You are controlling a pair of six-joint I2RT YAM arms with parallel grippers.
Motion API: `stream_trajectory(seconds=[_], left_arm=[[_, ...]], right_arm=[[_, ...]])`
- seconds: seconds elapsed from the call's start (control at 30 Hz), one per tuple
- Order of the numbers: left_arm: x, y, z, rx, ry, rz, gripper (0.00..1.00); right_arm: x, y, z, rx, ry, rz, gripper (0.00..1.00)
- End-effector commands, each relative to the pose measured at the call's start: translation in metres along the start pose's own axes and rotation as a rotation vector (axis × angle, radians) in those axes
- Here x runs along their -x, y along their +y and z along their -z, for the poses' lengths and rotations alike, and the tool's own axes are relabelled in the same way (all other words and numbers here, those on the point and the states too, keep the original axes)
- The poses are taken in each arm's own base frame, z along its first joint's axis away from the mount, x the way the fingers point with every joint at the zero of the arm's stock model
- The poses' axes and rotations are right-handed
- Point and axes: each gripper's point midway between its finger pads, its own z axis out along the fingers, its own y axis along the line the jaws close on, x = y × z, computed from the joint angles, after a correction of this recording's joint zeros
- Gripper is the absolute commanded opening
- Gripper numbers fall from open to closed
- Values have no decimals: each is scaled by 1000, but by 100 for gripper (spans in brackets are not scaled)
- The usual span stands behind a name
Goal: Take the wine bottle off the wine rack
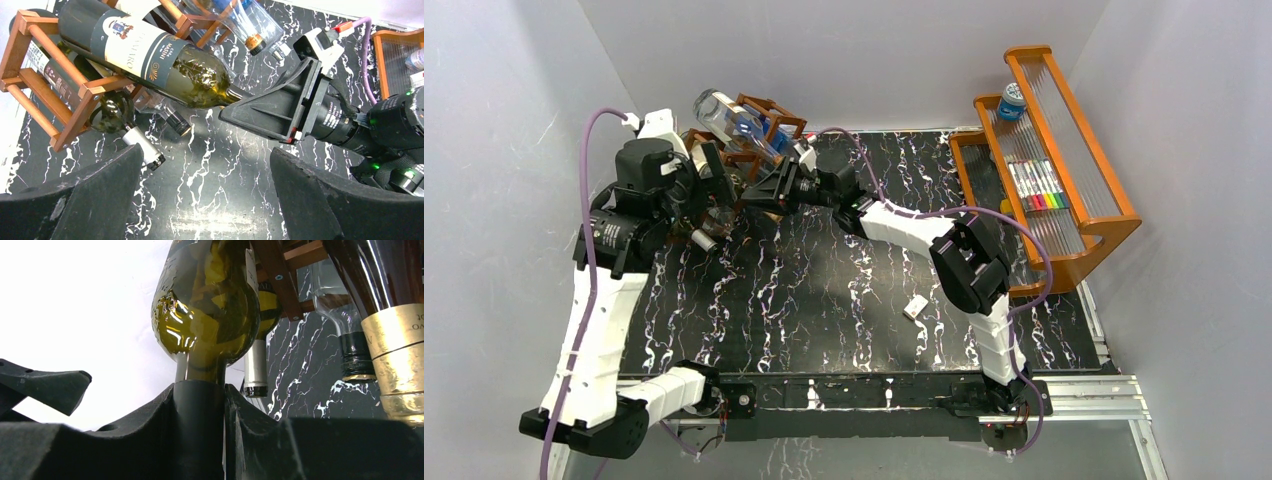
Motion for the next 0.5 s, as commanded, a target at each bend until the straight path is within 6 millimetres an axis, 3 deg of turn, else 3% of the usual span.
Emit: stream_trajectory(seconds=[0.0,0.2,0.47], left_arm=[[-10,7,-6,31,15,-8,98],[-34,37,-33,267,97,79,98],[-24,24,-69,278,159,318,98]], right_arm=[[8,129,35,338,-60,173,0],[2,107,36,286,-62,205,0],[-3,89,37,251,-52,266,0]])
